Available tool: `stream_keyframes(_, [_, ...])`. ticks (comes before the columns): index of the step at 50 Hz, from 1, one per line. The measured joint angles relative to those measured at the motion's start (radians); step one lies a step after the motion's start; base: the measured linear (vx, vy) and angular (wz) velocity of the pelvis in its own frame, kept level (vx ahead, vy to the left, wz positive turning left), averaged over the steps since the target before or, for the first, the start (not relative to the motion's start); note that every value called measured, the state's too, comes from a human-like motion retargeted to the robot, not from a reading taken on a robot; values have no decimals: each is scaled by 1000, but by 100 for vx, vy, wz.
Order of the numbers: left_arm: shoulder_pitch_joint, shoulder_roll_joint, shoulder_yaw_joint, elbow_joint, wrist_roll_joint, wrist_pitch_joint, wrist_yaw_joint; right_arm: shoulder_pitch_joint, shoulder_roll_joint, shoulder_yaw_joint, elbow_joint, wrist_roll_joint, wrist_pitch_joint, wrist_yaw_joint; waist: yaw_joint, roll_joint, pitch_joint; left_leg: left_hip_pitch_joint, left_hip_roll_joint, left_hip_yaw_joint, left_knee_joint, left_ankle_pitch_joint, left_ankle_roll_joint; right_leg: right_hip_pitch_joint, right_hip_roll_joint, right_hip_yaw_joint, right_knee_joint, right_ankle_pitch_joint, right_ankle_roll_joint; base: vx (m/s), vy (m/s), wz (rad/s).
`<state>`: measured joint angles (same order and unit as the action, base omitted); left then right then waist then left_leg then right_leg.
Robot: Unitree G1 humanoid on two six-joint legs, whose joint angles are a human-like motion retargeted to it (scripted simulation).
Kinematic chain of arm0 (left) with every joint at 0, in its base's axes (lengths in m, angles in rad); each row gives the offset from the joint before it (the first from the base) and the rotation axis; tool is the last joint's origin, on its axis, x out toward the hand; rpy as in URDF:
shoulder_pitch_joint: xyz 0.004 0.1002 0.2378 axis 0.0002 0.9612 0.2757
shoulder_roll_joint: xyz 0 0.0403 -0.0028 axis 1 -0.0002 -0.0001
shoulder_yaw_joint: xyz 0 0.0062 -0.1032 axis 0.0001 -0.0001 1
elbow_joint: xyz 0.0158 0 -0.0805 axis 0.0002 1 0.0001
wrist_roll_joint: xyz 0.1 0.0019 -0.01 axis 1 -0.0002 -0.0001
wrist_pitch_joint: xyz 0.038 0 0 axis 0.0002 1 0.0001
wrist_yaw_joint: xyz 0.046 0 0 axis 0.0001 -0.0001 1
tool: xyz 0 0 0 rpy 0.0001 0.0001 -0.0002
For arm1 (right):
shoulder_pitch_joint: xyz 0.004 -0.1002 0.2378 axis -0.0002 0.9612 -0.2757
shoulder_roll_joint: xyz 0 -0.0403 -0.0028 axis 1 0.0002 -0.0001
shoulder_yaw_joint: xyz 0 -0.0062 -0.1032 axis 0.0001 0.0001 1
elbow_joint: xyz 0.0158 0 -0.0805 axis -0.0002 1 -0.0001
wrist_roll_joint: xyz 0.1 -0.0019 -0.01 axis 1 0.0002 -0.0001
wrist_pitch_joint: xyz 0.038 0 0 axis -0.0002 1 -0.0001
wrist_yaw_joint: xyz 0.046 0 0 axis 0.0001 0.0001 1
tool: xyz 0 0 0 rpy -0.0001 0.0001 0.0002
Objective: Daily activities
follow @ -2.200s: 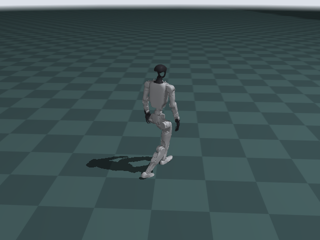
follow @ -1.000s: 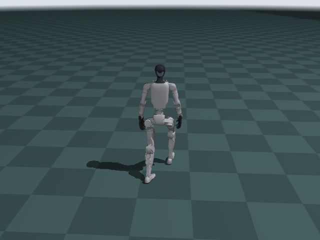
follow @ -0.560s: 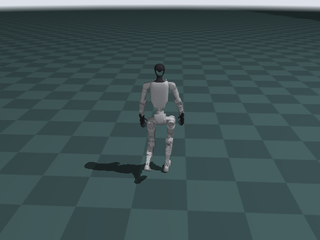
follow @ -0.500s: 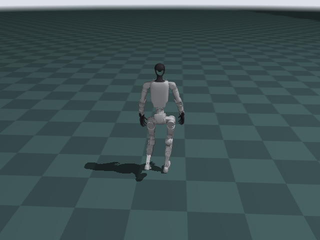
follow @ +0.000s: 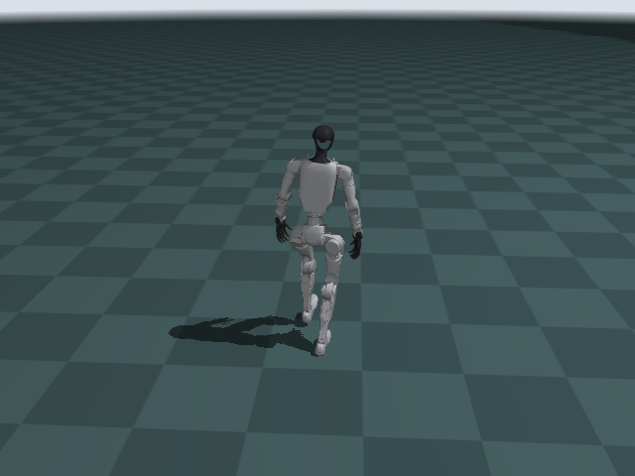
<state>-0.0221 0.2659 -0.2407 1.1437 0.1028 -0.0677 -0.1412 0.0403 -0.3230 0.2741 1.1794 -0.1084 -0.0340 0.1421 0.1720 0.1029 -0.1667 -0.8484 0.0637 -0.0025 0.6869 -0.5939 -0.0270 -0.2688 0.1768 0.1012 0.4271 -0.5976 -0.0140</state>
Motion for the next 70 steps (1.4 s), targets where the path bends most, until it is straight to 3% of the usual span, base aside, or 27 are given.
stream_keyframes(13, [12, -25, 0, 53, -36, 24, -7, 39, -2, -15, 0, 26, 4, 15, -44, -33, -5, 49, -49, 57, -2, 80, 34, 27, -40, 87, 170, -140, -15, 20, 9, -19])
stream_keyframes(22, [10, -30, 7, 59, -81, 34, -7, 25, -3, -25, -11, 54, 14, 30, -66, -92, -21, 78, -102, 103, 60, 58, 108, 35, -86, 146, 281, -175, 14, 23, 11, -6])
stream_keyframes(30, [-10, -8, 19, 31, -142, 36, 10, -40, -15, -15, -59, 82, 22, 38, -83, -178, -26, 175, -215, 125, -37, 53, 175, 57, -164, 199, 358, -76, 101, 24, 12, 22])
stream_keyframes(38, [2, 10, 15, 8, -165, 32, 50, -90, -27, 12, -153, 102, 10, 15, -110, -261, -40, 231, -343, 100, -84, 40, 217, 13, -202, 236, 582, 80, 239, 22, 9, 49])
stream_keyframes(42, [3, 20, 10, 8, -146, 32, 64, -114, -29, 22, -203, 108, 2, -2, -123, -286, -42, 259, -387, 78, -105, 33, 229, -45, -229, 209, 721, 139, 276, 20, 4, 47])
stream_keyframes(47, [3, 26, -3, 14, -102, 34, 69, -129, -26, 32, -256, 104, -9, -23, -142, -294, -40, 287, -420, 52, -116, 17, 234, -163, -287, 153, 876, 132, 267, 18, 5, 38])
stream_keyframes(55, [-5, 19, -28, 31, -23, 50, 54, -119, -23, 41, -294, 84, -9, -42, -171, -260, -33, 361, -431, -4, -176, 2, 222, -393, -376, 56, 918, -1, 156, 19, 2, 27])
stream_keyframes(60, [-17, 13, -43, 49, 14, 58, 29, -103, -25, 33, -269, 71, 3, -40, -174, -206, -29, 434, -398, -61, -259, 2, 205, -499, -364, -6, 775, -36, 111, 22, -1, 28])
stream_keyframes(70, [12, -5, -75, 73, 56, 42, -16, -38, -2, 21, -126, 50, 27, -23, -177, -170, -53, 499, -382, -142, -316, -29, 187, -609, -318, -11, 421, -1, 135, 23, -2, 31])
